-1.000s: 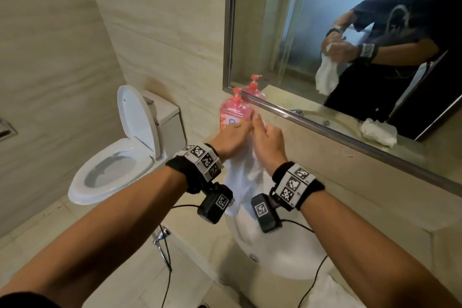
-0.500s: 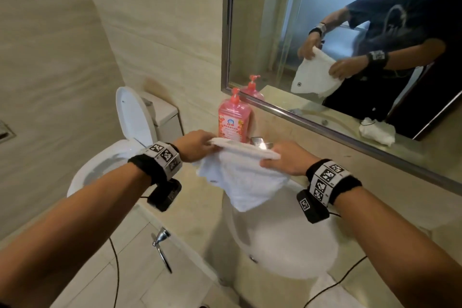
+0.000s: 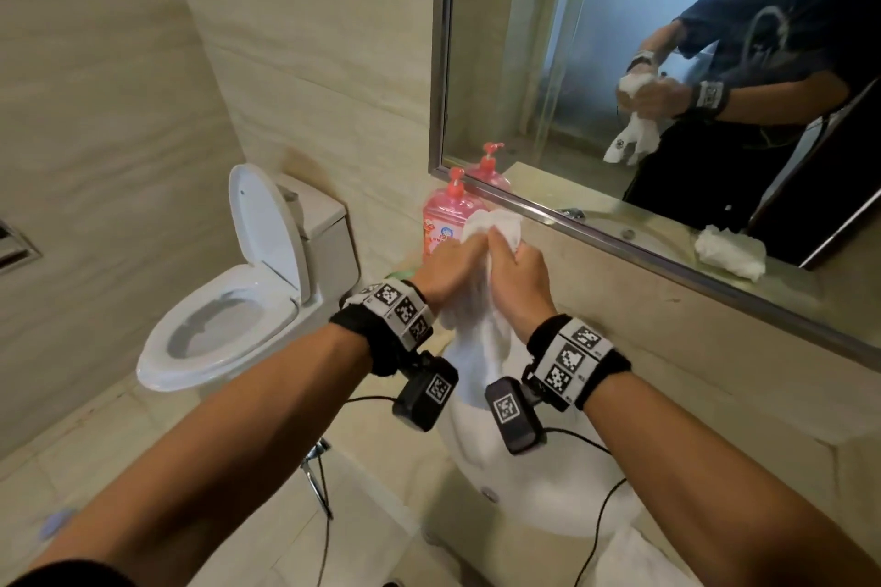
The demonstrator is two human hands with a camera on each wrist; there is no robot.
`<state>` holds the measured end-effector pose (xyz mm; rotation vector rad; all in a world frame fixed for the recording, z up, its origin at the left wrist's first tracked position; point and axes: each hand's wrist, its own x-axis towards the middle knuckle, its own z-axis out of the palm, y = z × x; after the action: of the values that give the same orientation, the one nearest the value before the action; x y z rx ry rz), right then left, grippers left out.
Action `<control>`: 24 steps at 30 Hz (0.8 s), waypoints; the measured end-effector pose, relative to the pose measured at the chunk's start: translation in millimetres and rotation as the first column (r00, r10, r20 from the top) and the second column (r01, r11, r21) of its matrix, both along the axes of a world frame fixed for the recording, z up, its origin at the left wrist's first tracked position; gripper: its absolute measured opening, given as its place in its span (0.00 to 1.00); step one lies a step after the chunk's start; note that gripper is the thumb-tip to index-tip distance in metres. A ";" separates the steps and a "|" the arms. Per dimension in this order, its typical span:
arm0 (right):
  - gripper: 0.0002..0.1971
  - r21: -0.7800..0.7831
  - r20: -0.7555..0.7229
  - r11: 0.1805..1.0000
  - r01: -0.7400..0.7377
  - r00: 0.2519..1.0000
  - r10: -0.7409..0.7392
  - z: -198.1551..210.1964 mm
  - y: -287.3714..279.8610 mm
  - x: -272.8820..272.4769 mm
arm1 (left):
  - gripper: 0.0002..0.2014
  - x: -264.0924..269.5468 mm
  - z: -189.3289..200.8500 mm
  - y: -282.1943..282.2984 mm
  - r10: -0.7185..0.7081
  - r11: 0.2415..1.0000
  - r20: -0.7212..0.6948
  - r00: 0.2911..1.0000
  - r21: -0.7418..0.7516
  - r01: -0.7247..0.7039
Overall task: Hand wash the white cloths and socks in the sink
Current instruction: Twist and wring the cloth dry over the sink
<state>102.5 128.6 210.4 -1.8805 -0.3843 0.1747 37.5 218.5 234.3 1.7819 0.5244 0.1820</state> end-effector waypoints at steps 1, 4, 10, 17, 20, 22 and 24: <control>0.25 -0.006 0.013 1.000 -0.025 1.000 0.025 -4.2 0.3 -2.1 | 0.27 -1.2 0.5 0.2 0.022 1.000 -0.012 1.000 0.014 -0.022; 0.23 -0.057 0.020 0.997 -0.061 0.998 0.062 -8.8 -7.8 5.9 | 0.21 -8.4 -1.8 -5.6 -0.056 0.992 -0.046 0.997 -0.120 0.050; 0.20 -0.148 0.030 0.942 -0.301 0.951 0.309 -3.5 -36.1 25.5 | 0.25 -19.7 3.4 36.9 -0.250 0.651 -0.491 0.835 0.553 0.520; 0.10 -0.708 0.071 0.573 -0.412 0.766 0.639 -7.7 -68.9 44.6 | 0.14 -35.8 -9.7 90.0 -0.321 0.724 -0.392 0.862 0.484 0.490; 0.07 -0.215 -0.183 0.878 -0.428 0.901 0.394 -16.5 -76.4 45.8 | 0.23 -42.3 -12.9 84.6 -0.264 0.918 -0.211 0.941 0.245 0.313; 0.06 0.006 -0.146 0.971 -0.238 0.961 0.236 -18.3 -65.9 38.1 | 0.24 -38.6 -12.5 67.6 -0.190 0.980 -0.089 0.978 0.045 0.194; 0.09 0.099 -0.087 0.987 -0.128 0.987 0.137 -19.8 -43.4 18.6 | 0.25 -27.3 -6.6 47.0 -0.090 0.993 -0.040 0.995 -0.082 0.086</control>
<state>121.1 85.2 190.7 -1.7492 -0.4464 0.3284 10.2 265.5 227.7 1.7295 0.4765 0.0601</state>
